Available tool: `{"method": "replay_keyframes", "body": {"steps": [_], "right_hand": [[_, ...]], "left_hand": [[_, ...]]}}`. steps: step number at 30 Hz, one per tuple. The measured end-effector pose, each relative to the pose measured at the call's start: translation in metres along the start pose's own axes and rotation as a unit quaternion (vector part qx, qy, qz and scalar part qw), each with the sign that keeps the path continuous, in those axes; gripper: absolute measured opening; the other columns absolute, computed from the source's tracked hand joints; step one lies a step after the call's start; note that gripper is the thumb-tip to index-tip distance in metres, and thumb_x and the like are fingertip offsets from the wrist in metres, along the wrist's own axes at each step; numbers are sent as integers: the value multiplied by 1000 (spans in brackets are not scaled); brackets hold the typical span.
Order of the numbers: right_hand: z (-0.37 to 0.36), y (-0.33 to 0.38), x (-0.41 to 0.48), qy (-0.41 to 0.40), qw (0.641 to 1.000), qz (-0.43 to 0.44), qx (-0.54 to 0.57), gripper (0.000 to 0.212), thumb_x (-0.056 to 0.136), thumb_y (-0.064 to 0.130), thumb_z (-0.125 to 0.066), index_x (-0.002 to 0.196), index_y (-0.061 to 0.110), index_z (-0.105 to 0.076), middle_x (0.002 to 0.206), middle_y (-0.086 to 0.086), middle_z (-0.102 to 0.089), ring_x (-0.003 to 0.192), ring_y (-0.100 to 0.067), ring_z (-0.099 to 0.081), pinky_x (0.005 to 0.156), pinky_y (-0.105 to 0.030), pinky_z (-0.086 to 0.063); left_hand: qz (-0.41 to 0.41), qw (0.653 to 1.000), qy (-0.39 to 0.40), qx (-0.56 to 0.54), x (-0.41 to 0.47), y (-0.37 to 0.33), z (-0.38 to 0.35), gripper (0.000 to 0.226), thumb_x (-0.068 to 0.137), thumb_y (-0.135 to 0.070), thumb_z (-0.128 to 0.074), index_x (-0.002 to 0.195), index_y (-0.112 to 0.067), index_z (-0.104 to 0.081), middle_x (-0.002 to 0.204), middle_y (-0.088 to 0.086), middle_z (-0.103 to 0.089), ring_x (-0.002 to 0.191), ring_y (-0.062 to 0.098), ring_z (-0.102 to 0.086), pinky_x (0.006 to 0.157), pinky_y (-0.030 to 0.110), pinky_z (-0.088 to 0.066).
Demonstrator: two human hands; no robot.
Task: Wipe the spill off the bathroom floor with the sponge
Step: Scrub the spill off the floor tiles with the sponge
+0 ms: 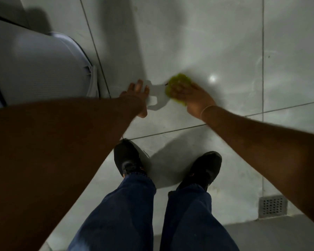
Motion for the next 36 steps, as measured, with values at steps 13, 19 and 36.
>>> {"method": "replay_keyframes", "body": {"steps": [13,19,36], "right_hand": [[-11,75,28,35,998,52,-4,61,101,13,-28,160,25,-24,170,0,-21,158,-28,-14,130,-47,-8],[11,-22,17,-34,972,-226,59,62,99,12,-38,156,34,-31,168,8,-26,157,-23,-19,126,-45,-17],[43,-45,46,-74,965,-246,45,61,99,7,-35,159,15,-24,168,-11,-20,157,-34,-13,129,-50,-9]], "left_hand": [[13,1000,-3,11,0,-4,11,114,81,-34,-75,167,-29,0,173,7,17,160,38,3,124,57,-27],[-2,1000,-20,10,-6,-4,8,110,84,-30,-73,166,-24,0,172,9,18,160,39,2,123,58,-29],[-27,985,-136,-105,-17,4,9,99,86,-32,-73,167,-23,-16,175,1,-2,161,25,-8,128,43,-24]]}}
Point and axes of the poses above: each hand's wrist, its own x-axis towards the middle knuckle, its own z-axis out of the back of the hand, y = z × x, the point moved 8 cm from there along x, towards the middle knuckle
